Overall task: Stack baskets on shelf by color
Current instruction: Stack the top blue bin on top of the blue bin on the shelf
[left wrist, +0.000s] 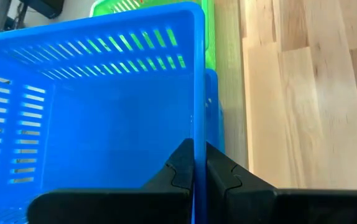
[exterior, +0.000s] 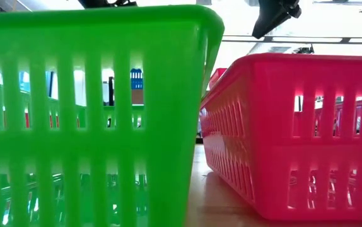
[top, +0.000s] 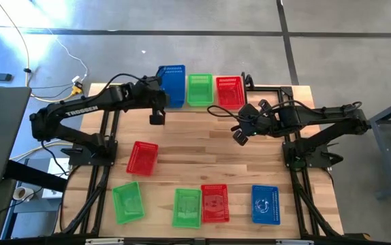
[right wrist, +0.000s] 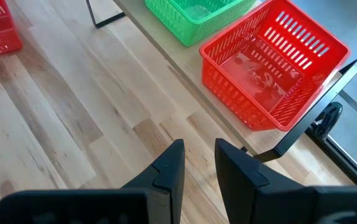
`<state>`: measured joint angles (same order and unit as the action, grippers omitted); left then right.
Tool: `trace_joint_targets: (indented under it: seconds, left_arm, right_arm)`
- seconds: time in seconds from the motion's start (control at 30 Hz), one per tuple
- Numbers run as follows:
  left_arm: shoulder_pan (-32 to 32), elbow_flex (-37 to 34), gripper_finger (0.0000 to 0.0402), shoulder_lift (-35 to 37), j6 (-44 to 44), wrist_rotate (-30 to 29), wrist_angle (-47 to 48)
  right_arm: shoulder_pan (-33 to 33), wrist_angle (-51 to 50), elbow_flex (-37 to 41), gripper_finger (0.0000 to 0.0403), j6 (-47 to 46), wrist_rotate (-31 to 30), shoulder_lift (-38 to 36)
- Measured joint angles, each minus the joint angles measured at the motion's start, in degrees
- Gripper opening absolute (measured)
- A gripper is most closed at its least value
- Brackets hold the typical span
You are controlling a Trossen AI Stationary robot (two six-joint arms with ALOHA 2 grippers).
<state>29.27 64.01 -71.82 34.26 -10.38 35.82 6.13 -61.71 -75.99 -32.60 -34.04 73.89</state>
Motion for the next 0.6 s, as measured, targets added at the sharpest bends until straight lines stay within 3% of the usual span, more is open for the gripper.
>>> trace_joint_targets:
  seconds: [0.43, 0.6]
  left_arm:
    - [2.63, 0.08, 0.0000, -0.01, 1.69, 2.70, 1.37]
    - [4.08, 4.82, 0.0000, -0.01, 1.48, 5.93, 4.56]
  right_arm:
    - [0.02, -0.06, 0.00, 0.0078, 0.46, 0.22, 0.02]
    - [0.02, -0.06, 0.00, 0.0078, 0.46, 0.22, 0.02]
